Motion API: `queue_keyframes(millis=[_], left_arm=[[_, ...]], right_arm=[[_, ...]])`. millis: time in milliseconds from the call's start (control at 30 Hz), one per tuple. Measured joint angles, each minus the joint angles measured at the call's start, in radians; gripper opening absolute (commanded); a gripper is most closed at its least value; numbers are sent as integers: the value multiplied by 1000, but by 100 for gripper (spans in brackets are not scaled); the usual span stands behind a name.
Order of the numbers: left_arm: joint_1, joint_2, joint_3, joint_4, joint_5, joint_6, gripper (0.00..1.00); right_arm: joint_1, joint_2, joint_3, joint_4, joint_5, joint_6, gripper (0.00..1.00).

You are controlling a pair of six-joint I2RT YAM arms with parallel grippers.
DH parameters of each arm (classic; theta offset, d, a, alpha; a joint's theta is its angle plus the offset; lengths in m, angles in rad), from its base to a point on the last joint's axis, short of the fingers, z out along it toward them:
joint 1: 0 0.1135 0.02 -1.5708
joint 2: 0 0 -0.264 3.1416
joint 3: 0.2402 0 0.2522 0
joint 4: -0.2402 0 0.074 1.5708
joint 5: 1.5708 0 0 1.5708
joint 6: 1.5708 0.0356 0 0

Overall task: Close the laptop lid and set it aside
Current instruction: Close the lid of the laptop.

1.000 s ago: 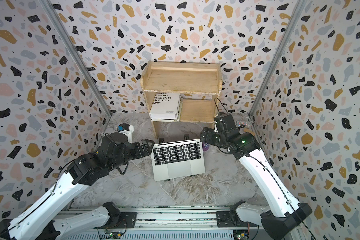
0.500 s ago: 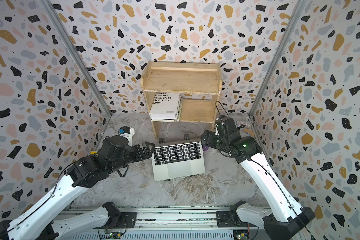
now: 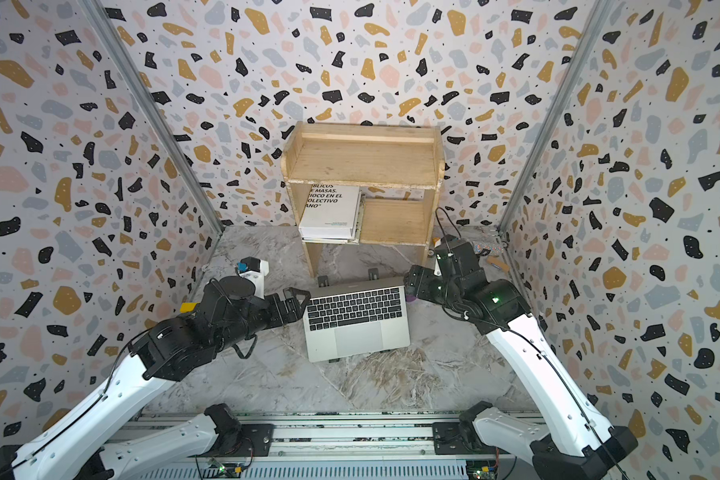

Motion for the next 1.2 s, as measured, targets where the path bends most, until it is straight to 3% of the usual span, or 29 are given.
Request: queue_keyframes(millis=[1200], left_arm=[[-32,-90,-125,5,20,-54,99]], right_arm=[[10,-115,-145,8,-16,36,84]])
